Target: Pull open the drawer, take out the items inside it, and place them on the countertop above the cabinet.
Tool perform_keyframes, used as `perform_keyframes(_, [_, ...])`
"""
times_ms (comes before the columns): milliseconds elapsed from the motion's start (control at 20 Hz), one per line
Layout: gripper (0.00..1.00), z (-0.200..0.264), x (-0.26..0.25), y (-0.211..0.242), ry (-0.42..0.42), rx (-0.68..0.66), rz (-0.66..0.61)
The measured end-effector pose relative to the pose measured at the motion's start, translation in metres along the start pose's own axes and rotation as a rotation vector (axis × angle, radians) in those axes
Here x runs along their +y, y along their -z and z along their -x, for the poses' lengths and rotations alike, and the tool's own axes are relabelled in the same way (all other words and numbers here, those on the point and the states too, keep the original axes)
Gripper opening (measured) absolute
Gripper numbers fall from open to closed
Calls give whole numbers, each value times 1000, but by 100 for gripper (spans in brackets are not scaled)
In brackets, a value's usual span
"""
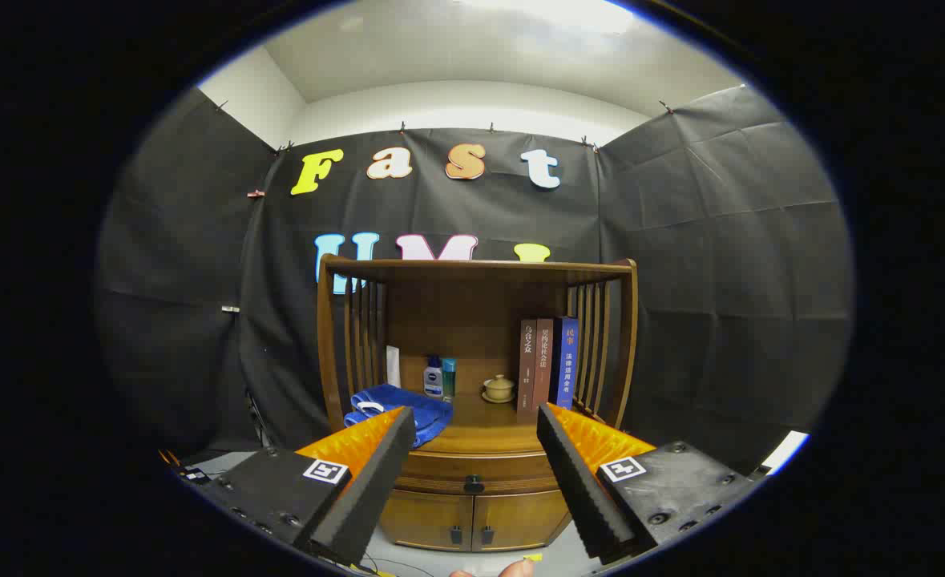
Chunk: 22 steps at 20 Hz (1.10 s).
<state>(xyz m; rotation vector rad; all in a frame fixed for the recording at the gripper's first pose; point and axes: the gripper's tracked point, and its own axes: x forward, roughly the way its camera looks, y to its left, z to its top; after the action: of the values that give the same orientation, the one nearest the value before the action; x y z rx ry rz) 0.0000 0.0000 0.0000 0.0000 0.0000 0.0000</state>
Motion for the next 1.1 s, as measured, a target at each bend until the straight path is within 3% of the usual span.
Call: perform_keyframes(1100, [98, -9, -8, 13, 10, -13, 1])
